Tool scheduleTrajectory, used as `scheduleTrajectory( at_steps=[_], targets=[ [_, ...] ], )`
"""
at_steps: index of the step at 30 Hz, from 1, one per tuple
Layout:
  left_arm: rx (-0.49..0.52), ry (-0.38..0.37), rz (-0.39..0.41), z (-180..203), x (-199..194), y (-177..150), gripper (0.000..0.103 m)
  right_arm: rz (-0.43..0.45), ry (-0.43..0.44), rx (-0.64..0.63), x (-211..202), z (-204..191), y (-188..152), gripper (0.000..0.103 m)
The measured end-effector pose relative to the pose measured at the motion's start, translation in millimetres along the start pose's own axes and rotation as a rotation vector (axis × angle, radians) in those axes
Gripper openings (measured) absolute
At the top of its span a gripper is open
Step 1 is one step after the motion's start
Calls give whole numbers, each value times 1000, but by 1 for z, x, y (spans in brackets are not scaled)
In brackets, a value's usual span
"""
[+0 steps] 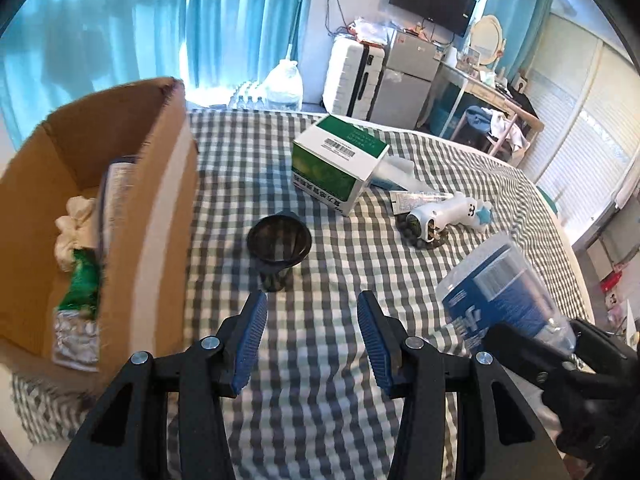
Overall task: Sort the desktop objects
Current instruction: 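Carry the floss-pick jar into the cardboard box and open the right tool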
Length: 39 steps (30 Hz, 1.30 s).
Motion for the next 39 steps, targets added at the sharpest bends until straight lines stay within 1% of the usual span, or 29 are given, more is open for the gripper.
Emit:
scheduleTrajectory(
  at_steps=[3,6,9,11,14,17,19,22,27,30,35,36,37,39],
  targets=[
    [11,30,11,0,-20,3,49,35,28,3,-22,-9,4,64],
    [-6,13,53,-3,-47,6,49,68,42,-9,-41,-22,10,64],
    [-9,2,106,-8,-75,17,49,96,76,-31,-57,-41,18,64],
    [-25,-9,147,-18,-96,26,49,115,91,-46,-66,-54,22,64],
    [-65,-13,187,-45,-122,38,49,124,149,-71,-76,-77,31,64],
    [-90,37,218,-80,-141,54,49,135,188,-112,-79,-107,45,64],
    [-107,58,236,-104,-151,65,49,135,212,-130,-75,-124,52,64],
    [-103,122,235,-134,-154,77,49,115,266,-155,-61,-158,58,64],
    [-139,142,195,-175,-138,80,49,57,305,-213,-24,-209,57,64],
    [-167,129,169,-194,-125,75,49,18,318,-230,-2,-226,53,64],
    [-188,141,120,-219,-106,72,49,-28,297,-267,29,-238,47,65],
    [-187,146,115,-222,-104,72,52,-42,297,-267,35,-239,46,65],
    [-182,157,109,-224,-102,72,56,-45,290,-261,38,-238,46,70],
    [-179,179,106,-226,-101,72,86,-33,274,-237,38,-232,48,79]
  ],
)
Point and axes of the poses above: each gripper's, at about its wrist camera, not at the fingertips, and x roughly the way its jaws point, z to its right, y to its top, the point moved 5 cm from there along x, roughly the way its jaws point, and after that the axes turned 11 degrees about -y, right-handed, at the moved point
